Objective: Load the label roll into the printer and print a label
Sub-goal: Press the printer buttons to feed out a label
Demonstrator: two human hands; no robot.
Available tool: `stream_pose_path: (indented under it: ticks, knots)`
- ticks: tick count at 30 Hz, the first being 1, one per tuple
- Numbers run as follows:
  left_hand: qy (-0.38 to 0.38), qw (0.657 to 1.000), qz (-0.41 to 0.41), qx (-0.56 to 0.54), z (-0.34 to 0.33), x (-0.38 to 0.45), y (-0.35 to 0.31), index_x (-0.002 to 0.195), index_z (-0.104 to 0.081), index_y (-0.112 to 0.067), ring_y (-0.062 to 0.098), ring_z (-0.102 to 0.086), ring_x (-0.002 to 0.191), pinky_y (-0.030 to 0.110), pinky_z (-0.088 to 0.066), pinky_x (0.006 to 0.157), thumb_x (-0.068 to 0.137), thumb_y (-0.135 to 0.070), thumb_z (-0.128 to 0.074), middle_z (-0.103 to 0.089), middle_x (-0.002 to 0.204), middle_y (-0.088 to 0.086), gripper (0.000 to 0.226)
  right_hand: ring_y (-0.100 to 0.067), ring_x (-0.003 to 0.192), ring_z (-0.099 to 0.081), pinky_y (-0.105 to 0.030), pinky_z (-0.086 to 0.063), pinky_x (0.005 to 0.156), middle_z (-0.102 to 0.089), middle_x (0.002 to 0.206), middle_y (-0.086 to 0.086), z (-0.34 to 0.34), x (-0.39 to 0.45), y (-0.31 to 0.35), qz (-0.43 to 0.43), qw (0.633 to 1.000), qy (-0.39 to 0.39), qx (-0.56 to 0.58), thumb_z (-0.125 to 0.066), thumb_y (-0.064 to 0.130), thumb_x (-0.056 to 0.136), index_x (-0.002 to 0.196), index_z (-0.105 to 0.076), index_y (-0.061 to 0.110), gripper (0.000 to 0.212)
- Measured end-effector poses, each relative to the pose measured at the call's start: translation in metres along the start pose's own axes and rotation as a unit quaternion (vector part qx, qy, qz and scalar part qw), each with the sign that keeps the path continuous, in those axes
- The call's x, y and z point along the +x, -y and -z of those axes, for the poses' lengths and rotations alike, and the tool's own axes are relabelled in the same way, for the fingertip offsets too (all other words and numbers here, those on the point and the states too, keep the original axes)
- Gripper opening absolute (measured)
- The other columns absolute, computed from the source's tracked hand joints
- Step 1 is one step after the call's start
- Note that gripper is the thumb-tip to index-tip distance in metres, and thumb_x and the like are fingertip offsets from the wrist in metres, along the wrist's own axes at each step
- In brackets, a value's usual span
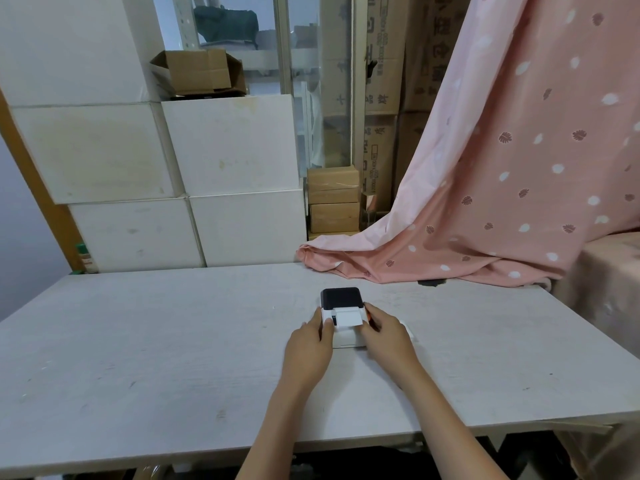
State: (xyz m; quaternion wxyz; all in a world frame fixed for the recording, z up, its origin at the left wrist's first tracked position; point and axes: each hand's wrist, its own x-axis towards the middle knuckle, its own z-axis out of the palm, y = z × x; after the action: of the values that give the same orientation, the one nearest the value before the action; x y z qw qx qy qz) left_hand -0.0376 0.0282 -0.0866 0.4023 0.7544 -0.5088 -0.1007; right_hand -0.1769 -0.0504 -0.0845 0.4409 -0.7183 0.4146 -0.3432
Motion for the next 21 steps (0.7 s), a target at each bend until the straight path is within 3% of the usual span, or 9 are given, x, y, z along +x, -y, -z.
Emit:
stream_pose_path:
  ticks: [7,10,16,21]
  knots:
    - [-0.012,1.0,-0.008,0.0,0.002,-0.0016,-0.0026,0.125,-0.058,-0.031,0.015,-0.054,0.065,0.033,-0.043,0.062,0.105,-0.034,-0.033,-0.052,0.064,-0.006,0.032,-0.021,0.073,-0.053,-0.033,-0.04,0.069,-0.066,0.09,-0.017,-0.0006,0.0035,-0.0051,-0.003,1.0,0.005,0.01,-0.054,0.039,0.089,0.101,-0.069,0.019,0.027]
    - [-0.015,1.0,-0.012,-0.003,0.0021,-0.0028,-0.0023,0.123,-0.059,-0.027,0.012,-0.047,0.058,0.032,-0.04,0.058,0.106,-0.033,-0.034,-0.045,0.058,-0.008,0.031,-0.015,0.075,-0.053,-0.034,-0.04,0.07,-0.066,0.089,-0.017,-0.0014,0.0041,-0.0076,-0.001,1.0,0.008,0.017,-0.053,0.042,0.087,0.103,-0.069,0.019,0.032]
    - [-0.014,1.0,-0.013,-0.005,0.0034,-0.0032,-0.0034,0.125,-0.059,-0.026,0.011,-0.048,0.058,0.031,-0.04,0.058,0.105,-0.033,-0.034,-0.046,0.058,-0.008,0.032,-0.018,0.077,-0.056,-0.033,-0.041,0.071,-0.066,0.095,-0.019,-0.0007,0.0034,-0.0075,0.012,1.0,0.009,0.023,-0.054,0.041,0.088,0.103,-0.07,0.019,0.03]
    - [-0.011,1.0,-0.008,-0.01,0.0041,-0.0037,-0.0043,0.119,-0.06,-0.027,0.015,-0.05,0.062,0.038,-0.047,0.064,0.105,-0.032,-0.035,-0.047,0.06,-0.007,0.03,-0.03,0.097,-0.065,-0.033,-0.045,0.075,-0.072,0.1,-0.014,-0.0012,0.0037,-0.0079,0.015,1.0,0.005,0.024,-0.056,0.042,0.09,0.108,-0.071,0.023,0.031]
